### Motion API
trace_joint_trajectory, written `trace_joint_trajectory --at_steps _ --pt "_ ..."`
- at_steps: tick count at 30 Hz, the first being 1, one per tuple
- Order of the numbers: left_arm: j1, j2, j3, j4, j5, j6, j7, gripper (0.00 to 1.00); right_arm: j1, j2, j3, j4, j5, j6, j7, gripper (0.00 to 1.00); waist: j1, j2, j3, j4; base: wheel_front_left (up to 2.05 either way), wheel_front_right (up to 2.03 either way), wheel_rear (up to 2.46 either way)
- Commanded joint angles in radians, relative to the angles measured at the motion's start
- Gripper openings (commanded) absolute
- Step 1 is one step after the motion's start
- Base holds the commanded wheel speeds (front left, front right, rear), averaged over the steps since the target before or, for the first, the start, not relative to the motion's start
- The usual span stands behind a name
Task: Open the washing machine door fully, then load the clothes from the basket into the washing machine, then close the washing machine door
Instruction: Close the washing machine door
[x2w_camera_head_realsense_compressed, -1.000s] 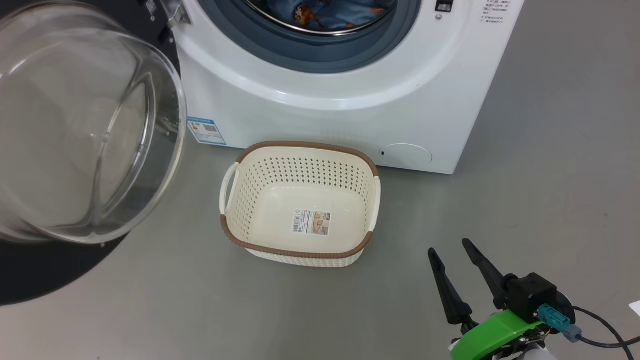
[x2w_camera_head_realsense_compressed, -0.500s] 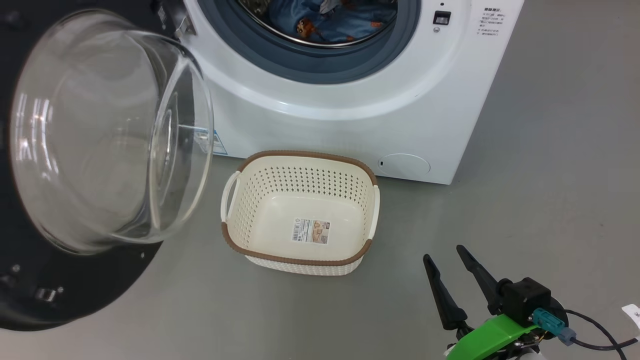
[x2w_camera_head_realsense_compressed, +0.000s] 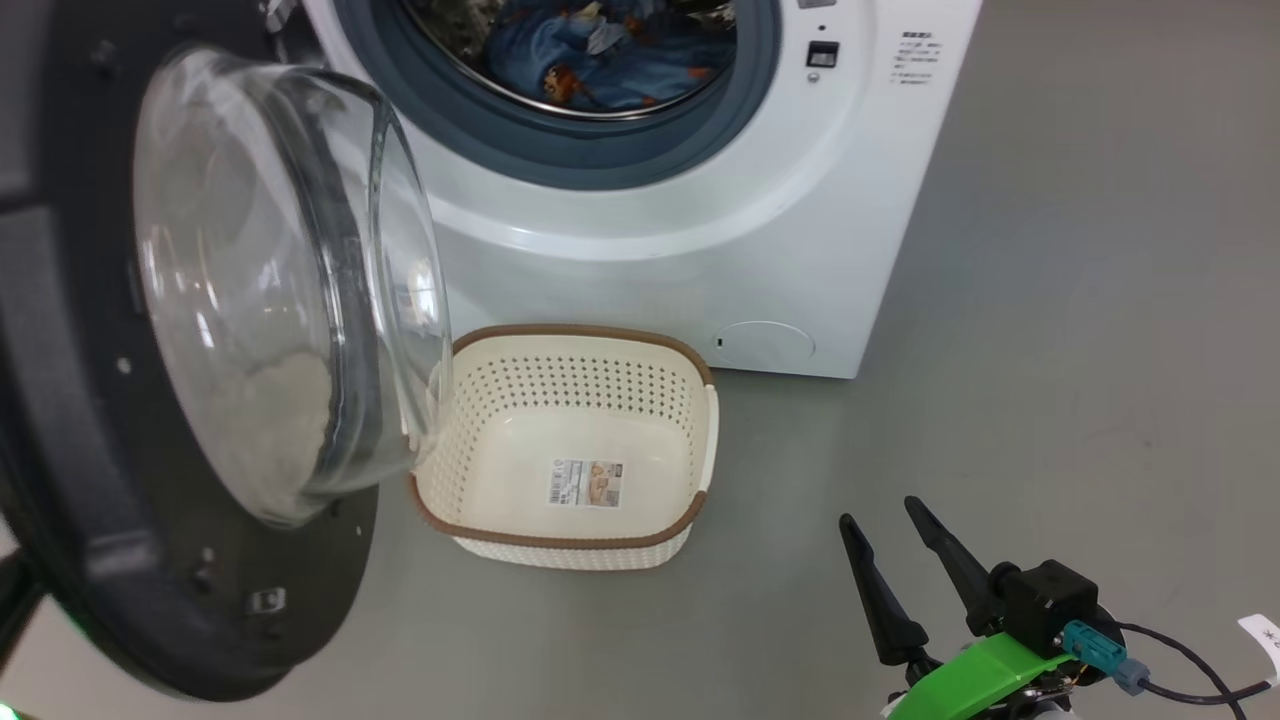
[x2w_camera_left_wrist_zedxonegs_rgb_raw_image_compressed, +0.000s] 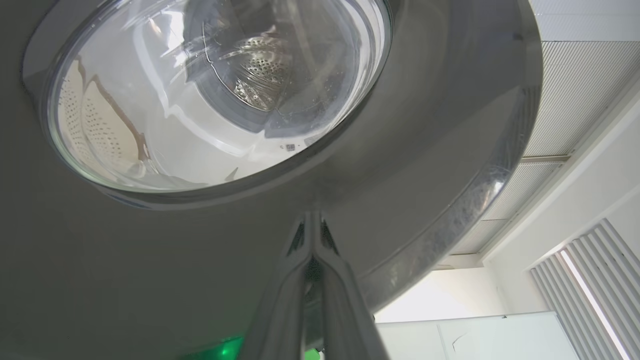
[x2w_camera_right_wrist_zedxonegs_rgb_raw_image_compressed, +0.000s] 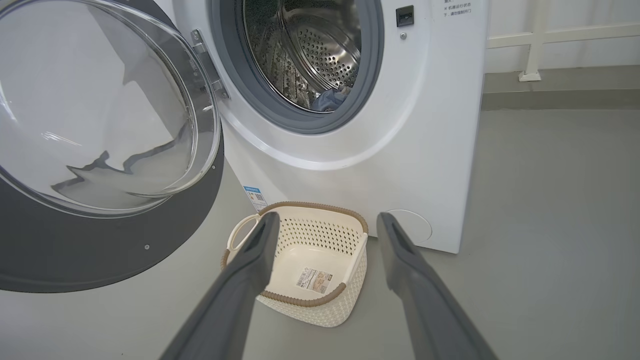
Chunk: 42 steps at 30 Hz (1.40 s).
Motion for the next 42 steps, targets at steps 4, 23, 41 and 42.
trace_joint_trajectory --at_steps 4,23,41,42 --pt "0.051 -0.057 0.015 -0.155 -0.022 -0.011 0.004 0.0 -0.012 0.003 0.03 -0.022 0.013 0.006 -0.011 1.0 0.0 0.0 -0.011 -0.059 0.0 0.0 0.0" --pt "0.034 -0.214 -0.122 -0.238 0.006 -0.097 -0.133 0.0 -0.01 0.003 0.032 -0.044 0.034 0.006 -0.013 1.0 0.0 0.0 0.025 -0.28 0.0 0.0 0.0" --pt "-0.138 -0.22 -0.202 -0.161 0.066 -0.127 -0.346 0.0 -0.014 0.003 0.046 -0.075 0.069 0.006 -0.013 1.0 0.0 0.0 0.069 -0.428 0.0 0.0 0.0" --pt "-0.147 -0.22 -0.203 -0.157 0.069 -0.127 -0.357 0.0 -0.014 0.003 0.047 -0.075 0.069 0.006 -0.013 1.0 0.0 0.0 0.07 -0.431 0.0 0.0 0.0"
